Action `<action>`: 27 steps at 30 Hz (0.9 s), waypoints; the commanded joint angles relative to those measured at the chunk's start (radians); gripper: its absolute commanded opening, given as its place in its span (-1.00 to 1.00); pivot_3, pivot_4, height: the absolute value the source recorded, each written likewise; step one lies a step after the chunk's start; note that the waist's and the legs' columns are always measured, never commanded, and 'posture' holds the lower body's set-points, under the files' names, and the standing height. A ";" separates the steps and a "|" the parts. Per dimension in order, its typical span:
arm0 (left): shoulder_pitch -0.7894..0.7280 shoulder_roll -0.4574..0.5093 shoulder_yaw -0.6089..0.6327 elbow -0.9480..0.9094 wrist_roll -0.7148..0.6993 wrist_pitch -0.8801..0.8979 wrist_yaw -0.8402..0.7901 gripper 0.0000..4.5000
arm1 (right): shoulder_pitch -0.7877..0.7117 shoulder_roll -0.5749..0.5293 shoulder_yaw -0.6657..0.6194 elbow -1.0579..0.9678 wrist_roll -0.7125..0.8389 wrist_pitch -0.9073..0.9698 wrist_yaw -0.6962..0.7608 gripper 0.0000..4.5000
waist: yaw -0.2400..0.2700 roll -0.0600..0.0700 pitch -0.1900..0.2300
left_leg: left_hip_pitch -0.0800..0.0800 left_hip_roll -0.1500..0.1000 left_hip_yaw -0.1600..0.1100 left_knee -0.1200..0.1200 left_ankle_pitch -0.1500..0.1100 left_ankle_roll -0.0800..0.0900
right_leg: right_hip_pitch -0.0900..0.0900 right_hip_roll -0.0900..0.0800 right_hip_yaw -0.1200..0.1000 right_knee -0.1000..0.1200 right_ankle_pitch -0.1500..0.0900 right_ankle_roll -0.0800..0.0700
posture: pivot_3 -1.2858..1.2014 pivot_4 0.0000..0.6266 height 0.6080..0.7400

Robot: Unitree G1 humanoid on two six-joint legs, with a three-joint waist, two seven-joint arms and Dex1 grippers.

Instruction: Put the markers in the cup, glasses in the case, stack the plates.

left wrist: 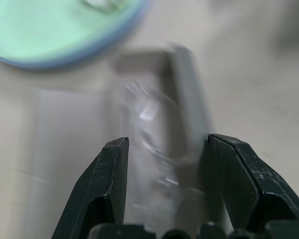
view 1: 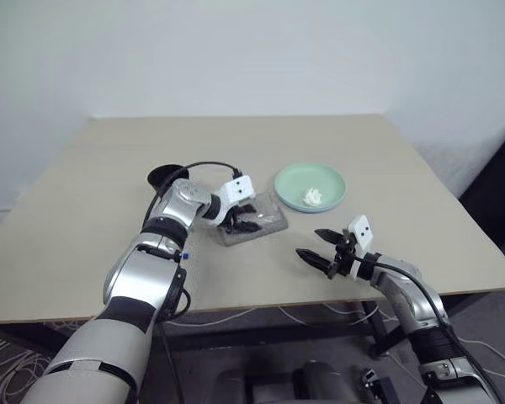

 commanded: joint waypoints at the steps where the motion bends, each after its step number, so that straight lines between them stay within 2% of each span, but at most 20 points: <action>1: -0.033 0.009 0.009 0.005 0.017 -0.042 0.090 0.00 | -0.028 -0.003 -0.010 -0.014 -0.003 -0.013 0.000 1.00 | 0.000 0.000 0.000 | 0.000 0.000 0.000 0.000 0.000 0.000 | 0.000 0.000 0.000 0.000 0.000 0.000 | 0.03 -1.00 1.00; 8: -0.029 0.008 -0.004 0.022 0.049 -0.066 0.211 -0.99 | -0.031 -0.005 -0.009 -0.013 -0.004 -0.012 -0.001 1.00 | 0.001 0.000 0.000 | 0.000 0.000 0.000 0.000 0.000 0.000 | 0.000 0.000 0.000 0.000 0.000 0.000 | 0.03 -1.00 1.00; 16: -0.016 0.024 -0.141 0.050 0.232 -0.111 0.459 -0.99 | -0.033 -0.001 -0.006 -0.009 -0.009 -0.012 -0.001 1.00 | 0.001 0.000 0.000 | 0.000 0.000 0.000 0.000 0.000 0.000 | 0.000 0.000 -0.001 0.000 0.000 0.000 | 0.03 -1.00 1.00; 20: -0.013 0.009 -0.128 0.067 0.229 -0.075 0.473 -0.99 | -0.032 0.003 -0.004 -0.007 -0.013 -0.013 -0.004 1.00 | 0.001 0.000 0.000 | 0.000 0.000 0.000 0.000 0.000 0.000 | 0.000 0.000 0.000 0.000 0.000 0.000 | 0.03 -1.00 1.00; 23: -0.019 -0.007 -0.060 0.076 0.166 -0.013 0.447 -0.99 | -0.032 0.005 -0.004 -0.006 -0.016 -0.014 -0.007 1.00 | 0.001 0.000 0.000 | 0.000 0.000 0.000 0.000 0.000 0.000 | 0.000 0.000 0.000 0.000 0.000 0.000 | 0.03 -1.00 1.00; 25: -0.025 -0.008 -0.041 0.077 0.155 0.008 0.454 -0.83 | -0.030 0.004 -0.004 -0.007 -0.017 -0.014 -0.008 1.00 | 0.000 0.000 0.000 | -0.001 0.000 0.000 0.000 0.000 0.000 | -0.001 0.000 0.000 0.000 0.000 0.000 | 0.03 -1.00 1.00; 27: -0.027 -0.008 -0.038 0.076 0.158 0.013 0.456 -0.58 | -0.027 0.003 -0.004 -0.010 -0.018 -0.013 -0.009 1.00 | 0.000 0.000 0.000 | -0.001 0.000 0.000 0.000 0.000 0.000 | -0.001 0.000 0.000 0.000 0.000 0.000 | 0.03 -1.00 1.00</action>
